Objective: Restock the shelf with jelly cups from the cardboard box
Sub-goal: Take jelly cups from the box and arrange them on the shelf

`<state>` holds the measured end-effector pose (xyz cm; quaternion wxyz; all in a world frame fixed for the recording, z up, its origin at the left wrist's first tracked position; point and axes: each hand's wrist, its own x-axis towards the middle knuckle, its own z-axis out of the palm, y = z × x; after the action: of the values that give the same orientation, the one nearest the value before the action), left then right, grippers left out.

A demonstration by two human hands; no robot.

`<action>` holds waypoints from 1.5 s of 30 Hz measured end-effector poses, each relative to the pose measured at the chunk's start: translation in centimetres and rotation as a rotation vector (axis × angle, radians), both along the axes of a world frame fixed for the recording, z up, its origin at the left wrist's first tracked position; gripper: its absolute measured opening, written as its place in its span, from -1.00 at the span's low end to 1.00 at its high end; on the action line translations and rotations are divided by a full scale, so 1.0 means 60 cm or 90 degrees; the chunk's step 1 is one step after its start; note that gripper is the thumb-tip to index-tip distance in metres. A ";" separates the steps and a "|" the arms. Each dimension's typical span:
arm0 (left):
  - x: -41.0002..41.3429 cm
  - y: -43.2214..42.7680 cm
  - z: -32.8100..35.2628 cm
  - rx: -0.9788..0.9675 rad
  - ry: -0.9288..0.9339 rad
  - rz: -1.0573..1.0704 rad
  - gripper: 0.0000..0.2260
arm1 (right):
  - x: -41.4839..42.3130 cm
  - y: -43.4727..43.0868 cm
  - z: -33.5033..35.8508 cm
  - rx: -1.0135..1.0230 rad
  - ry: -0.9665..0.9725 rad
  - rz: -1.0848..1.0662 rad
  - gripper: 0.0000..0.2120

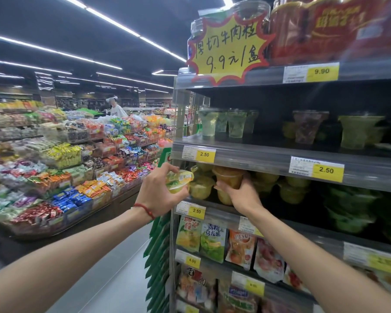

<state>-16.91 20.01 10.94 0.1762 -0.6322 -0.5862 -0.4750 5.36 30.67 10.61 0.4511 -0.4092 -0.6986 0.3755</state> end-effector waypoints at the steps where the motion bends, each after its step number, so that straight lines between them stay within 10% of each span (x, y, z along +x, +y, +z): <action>1: 0.000 -0.002 -0.001 -0.001 -0.004 0.002 -0.60 | -0.002 0.002 -0.001 -0.001 0.000 -0.003 -0.30; 13: -0.012 -0.017 0.011 0.012 -0.056 0.023 -0.59 | -0.021 0.009 -0.011 -0.009 0.008 -0.055 -0.34; 29: 0.070 0.086 0.012 0.002 -0.174 0.028 -0.62 | 0.000 0.044 -0.050 -0.046 -0.098 0.057 0.19; 45: 0.072 0.101 -0.010 -0.108 -0.341 -0.080 -0.21 | 0.006 0.033 -0.045 0.001 -0.172 -0.010 -0.12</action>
<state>-12.57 26.09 10.31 -0.0683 -0.5316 -0.6090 -0.5846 5.74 32.63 7.91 0.3560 -0.4609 -0.7504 0.3127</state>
